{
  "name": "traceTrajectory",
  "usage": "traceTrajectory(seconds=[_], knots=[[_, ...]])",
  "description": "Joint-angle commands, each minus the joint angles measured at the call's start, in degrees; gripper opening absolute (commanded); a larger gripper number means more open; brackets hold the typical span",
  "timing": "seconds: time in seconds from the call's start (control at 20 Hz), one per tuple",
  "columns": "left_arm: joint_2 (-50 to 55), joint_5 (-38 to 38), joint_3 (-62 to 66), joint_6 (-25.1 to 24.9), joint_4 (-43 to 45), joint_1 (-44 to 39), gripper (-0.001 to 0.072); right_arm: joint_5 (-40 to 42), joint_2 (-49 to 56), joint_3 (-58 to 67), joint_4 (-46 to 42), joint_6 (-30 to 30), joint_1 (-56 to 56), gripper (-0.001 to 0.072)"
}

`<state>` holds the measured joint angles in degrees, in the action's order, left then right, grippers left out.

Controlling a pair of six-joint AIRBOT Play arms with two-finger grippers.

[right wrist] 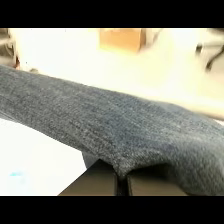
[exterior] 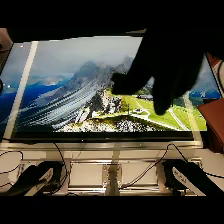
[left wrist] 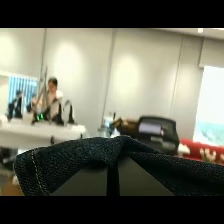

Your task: Fold the clothes and pants, and hang the long-sleeved shirts on hangers.

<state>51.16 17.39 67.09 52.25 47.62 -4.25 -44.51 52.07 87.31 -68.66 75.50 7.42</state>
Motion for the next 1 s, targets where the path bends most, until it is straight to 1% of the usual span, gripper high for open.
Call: traceTrajectory(seconds=[0.0,0.15,0.2,0.25,0.3,0.4,0.45,0.5,0.55,0.65,0.85,0.95], knots=[[-3.04,3.02,0.02,-0.04,1.07,0.07,0.0029,-5.16,-1.49,3.23,-1.75,0.55,-0.09,0.0024],[-3.48,2.91,0.00,-0.81,3.34,0.07,0.0029,-11.93,-0.15,3.21,-1.64,0.52,1.75,0.0024],[-3.45,1.40,-0.07,-3.96,3.32,0.09,0.0029,-14.67,0.76,3.21,-1.77,0.52,2.54,0.0024],[-3.37,-2.80,-0.33,-7.91,3.06,0.11,0.0029,-17.33,2.03,3.21,-2.12,0.52,3.04,0.0024],[-3.34,-8.46,-1.03,-10.45,2.73,0.66,0.0028,-20.04,3.93,3.21,-2.25,0.52,3.34,0.0024],[-3.26,-21.05,-3.76,-10.64,2.73,3.02,0.0027,-22.86,8.94,3.21,-2.05,0.52,3.34,0.0024],[-3.21,-25.64,-5.95,-9.57,2.75,4.83,0.0028,-22.97,11.76,3.21,-2.10,0.52,3.34,0.0024],[-3.19,-27.65,-8.46,-8.55,2.75,6.78,0.0028,-22.69,15.12,3.21,-2.08,0.52,3.34,0.0024],[-3.19,-28.46,-11.54,-8.55,2.75,8.92,0.0028,-21.92,18.78,3.21,-1.86,0.52,3.34,0.0025],[-3.13,-28.57,-17.51,-8.55,2.75,13.07,0.0028,-19.30,26.29,3.21,-0.22,0.55,3.34,0.0025],[-1.27,-28.59,-27.08,-8.55,2.75,19.58,0.0028,-8.68,39.08,3.21,5.38,0.66,3.34,0.0025],[0.66,-28.57,-29.81,-8.57,2.78,21.16,0.0028,-7.72,42.10,3.21,6.38,2.12,3.34,0.0026]])
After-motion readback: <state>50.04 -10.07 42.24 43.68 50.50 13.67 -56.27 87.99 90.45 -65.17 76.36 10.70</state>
